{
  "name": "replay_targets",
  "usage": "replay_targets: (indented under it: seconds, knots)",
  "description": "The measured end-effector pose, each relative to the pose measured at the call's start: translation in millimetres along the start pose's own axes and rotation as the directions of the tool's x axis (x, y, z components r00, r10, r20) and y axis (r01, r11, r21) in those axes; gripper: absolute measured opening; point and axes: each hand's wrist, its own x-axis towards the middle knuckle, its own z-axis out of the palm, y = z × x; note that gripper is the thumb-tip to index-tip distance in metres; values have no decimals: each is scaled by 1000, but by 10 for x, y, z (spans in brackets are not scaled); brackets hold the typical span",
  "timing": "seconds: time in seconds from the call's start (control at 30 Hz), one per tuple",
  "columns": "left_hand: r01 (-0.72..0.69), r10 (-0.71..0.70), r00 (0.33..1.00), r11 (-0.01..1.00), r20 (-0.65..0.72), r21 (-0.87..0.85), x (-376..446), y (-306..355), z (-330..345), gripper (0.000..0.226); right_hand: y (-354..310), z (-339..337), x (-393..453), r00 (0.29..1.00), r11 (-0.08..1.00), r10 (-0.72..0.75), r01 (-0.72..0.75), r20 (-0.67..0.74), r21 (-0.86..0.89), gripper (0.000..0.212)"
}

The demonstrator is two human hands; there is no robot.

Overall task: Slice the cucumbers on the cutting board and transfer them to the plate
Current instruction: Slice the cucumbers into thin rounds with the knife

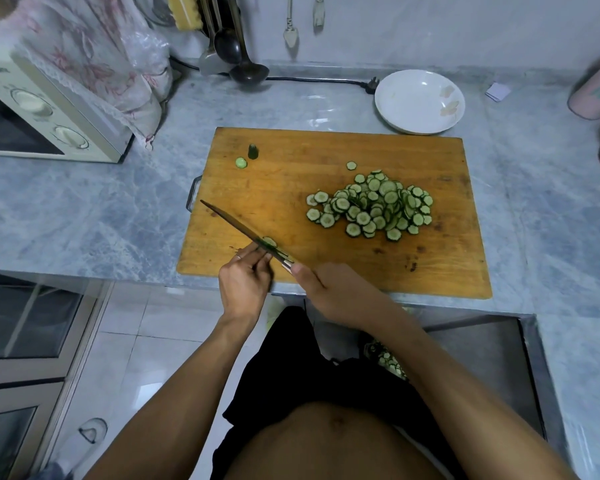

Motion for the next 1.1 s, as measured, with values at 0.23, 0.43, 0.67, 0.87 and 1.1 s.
replay_targets:
  seconds: [0.23,0.43,0.67,0.87,1.1]
  knots:
    - [15,-14,1000,999,-28,52,-6,23,-8,17,-74,17,-37,1000,1000,1,-2,22,11,56]
    - [13,-13,1000,999,-21,38,11,25,-13,19,-51,84,26,1000,1000,-3,3,-2,0,56]
    - [1,-1,1000,999,-1,43,-7,21,-2,23,-72,129,197,1000,1000,2,-2,-11,-23,60]
    - [68,-68,997,997,-19,-37,-6,2,44,20,-89,70,340,999,999,40,-40,-12,-6,62]
    - [82,-83,996,996,-23,-41,-10,25,25,19,-84,42,297,999,999,41,-41,-21,13,62]
